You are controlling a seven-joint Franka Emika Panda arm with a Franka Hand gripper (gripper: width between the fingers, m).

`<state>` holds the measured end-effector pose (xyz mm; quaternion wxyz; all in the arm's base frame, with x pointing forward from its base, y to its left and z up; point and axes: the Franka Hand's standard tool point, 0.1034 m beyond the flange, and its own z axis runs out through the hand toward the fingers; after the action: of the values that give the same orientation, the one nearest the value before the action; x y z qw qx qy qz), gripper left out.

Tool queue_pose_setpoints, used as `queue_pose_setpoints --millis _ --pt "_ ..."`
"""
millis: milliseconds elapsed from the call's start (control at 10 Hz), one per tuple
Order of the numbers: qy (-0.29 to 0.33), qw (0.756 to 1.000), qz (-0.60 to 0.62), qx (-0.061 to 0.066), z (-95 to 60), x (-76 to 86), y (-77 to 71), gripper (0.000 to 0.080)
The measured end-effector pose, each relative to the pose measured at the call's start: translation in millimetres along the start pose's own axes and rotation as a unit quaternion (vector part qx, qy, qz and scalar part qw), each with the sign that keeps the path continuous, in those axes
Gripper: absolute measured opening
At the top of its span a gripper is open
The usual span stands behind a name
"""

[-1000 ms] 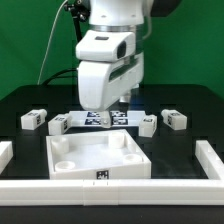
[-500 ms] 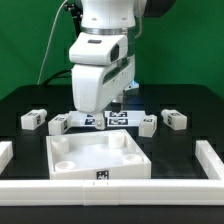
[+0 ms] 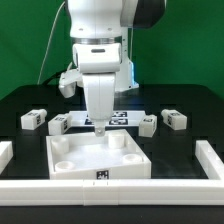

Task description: Assemble one leg

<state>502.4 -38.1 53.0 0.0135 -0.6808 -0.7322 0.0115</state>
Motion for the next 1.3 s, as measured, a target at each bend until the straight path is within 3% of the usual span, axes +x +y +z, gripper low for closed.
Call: queue_pose_setpoints --millis 400,700,1300 --pt "0.0 1.0 -0.016 -0.002 1.1 -1.2 0.3 0.065" --pt "0.002 0.995 -0.104 -0.014 17.5 -11.1 -12.6 0.065" --pt "0.008 0.996 -0.084 0.009 43.2 -10.1 -28.9 0.065"
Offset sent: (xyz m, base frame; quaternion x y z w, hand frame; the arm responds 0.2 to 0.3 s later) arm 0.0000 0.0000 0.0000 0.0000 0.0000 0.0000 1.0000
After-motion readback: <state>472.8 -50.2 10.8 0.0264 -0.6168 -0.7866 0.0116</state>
